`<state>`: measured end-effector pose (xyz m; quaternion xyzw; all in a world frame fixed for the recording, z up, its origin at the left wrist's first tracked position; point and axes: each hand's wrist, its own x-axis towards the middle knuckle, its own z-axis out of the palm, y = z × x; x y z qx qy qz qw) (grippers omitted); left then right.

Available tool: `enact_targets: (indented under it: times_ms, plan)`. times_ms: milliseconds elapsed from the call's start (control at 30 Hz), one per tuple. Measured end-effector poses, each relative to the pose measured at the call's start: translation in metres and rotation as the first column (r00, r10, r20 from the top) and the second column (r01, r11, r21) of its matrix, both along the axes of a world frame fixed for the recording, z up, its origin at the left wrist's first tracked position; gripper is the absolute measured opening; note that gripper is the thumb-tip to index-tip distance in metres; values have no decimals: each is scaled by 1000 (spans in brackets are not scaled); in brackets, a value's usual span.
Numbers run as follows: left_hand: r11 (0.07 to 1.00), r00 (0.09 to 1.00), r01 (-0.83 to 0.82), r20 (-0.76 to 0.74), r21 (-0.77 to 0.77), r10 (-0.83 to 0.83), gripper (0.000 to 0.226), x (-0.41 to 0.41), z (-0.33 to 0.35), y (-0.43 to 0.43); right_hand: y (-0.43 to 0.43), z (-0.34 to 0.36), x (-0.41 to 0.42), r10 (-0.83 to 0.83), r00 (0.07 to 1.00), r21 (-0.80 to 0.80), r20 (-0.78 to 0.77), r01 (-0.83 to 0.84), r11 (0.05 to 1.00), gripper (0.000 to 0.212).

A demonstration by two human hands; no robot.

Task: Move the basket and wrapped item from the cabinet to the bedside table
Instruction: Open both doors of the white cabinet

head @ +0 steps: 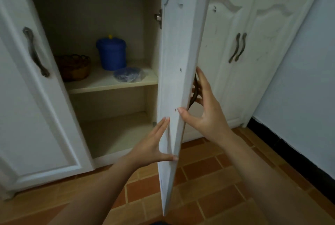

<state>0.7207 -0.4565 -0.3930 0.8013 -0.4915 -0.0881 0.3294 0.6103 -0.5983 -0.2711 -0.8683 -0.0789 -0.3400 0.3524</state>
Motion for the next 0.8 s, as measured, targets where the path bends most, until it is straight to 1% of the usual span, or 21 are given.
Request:
enact_targets:
  times_ms: [100, 167, 267, 367, 433, 567, 633, 667, 733, 800]
  plan:
    - [999, 999, 39, 20, 0, -39, 112, -6, -3, -18, -10, 2, -12, -71, 997, -27, 17, 71, 997, 78]
    - [998, 996, 60, 59, 13, -60, 113, -5, -4, -28, -20, 3, -19, -120, 992, -30, 33, 121, 992, 77]
    - [997, 982, 78, 174, 16, -79, 112, 0, -7, -46, -35, -1, -25, -217, 975, -49, 49, 219, 974, 77]
    - [998, 945, 58, 321, 11, -59, 109, 5, -8, -66, -47, -6, -26, -335, 941, -55, 51, 337, 940, 77]
    - [999, 922, 42, 383, 28, -50, 107, 8, -9, -78, -55, -8, -24, -405, 913, -57, 52, 408, 911, 76]
    - [997, 902, 55, 425, 54, -73, 105, 12, -12, -100, -75, -8, -23, -487, 871, -56, 68, 491, 869, 72]
    - [997, 895, 55, 441, 53, -73, 104, 16, -15, -106, -82, -7, -23, -508, 859, -89, 58, 511, 855, 72]
    - [997, 891, 54, 450, 47, -69, 105, 18, -17, -107, -83, -7, -22, -526, 848, -130, 69, 530, 838, 72]
    - [998, 885, 57, 462, 33, -65, 105, 21, -21, -106, -84, -10, -19, -565, 806, -243, 178, 593, 768, 73]
    - [998, 880, 65, 470, 25, -69, 104, 23, -23, -104, -83, -17, -16, -586, 751, -321, 303, 660, 680, 69]
